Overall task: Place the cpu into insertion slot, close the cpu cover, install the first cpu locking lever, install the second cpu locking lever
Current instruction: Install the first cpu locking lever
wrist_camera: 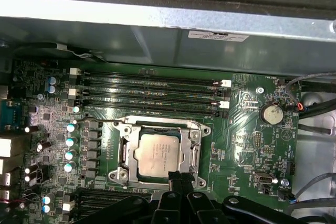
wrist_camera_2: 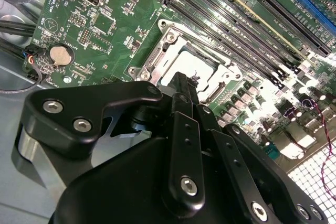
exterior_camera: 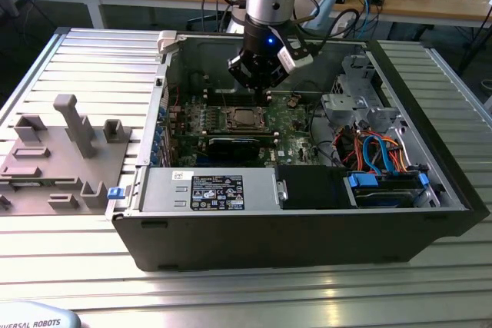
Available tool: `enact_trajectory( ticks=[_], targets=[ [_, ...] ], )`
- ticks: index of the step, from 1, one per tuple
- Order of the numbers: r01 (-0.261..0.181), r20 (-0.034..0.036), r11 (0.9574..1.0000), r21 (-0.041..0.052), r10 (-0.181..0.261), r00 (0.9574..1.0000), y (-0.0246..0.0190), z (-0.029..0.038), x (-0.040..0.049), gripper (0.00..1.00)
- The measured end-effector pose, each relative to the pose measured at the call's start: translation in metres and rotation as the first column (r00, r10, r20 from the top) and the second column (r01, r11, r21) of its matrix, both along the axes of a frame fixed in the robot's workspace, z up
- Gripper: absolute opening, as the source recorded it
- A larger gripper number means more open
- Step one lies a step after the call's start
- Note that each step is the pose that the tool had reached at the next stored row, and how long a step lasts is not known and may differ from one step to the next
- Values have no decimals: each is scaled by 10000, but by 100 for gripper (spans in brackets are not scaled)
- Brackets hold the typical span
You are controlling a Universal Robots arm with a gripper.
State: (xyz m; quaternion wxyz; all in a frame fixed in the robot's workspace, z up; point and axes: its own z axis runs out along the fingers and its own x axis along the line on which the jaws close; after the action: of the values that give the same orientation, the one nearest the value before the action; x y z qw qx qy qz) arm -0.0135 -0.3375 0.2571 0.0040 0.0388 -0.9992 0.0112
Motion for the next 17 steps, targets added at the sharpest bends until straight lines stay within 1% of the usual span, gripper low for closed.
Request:
enact_trajectory(
  ticks=[7, 12, 17],
  targets=[
    [1, 0, 10000, 1, -1, 10000, 1, -1, 0, 11],
    [0, 0, 10000, 0, 0, 10000, 12, -2, 0, 11],
    [1, 0, 10000, 10, -1, 10000, 13, -3, -35, 11]
  ],
)
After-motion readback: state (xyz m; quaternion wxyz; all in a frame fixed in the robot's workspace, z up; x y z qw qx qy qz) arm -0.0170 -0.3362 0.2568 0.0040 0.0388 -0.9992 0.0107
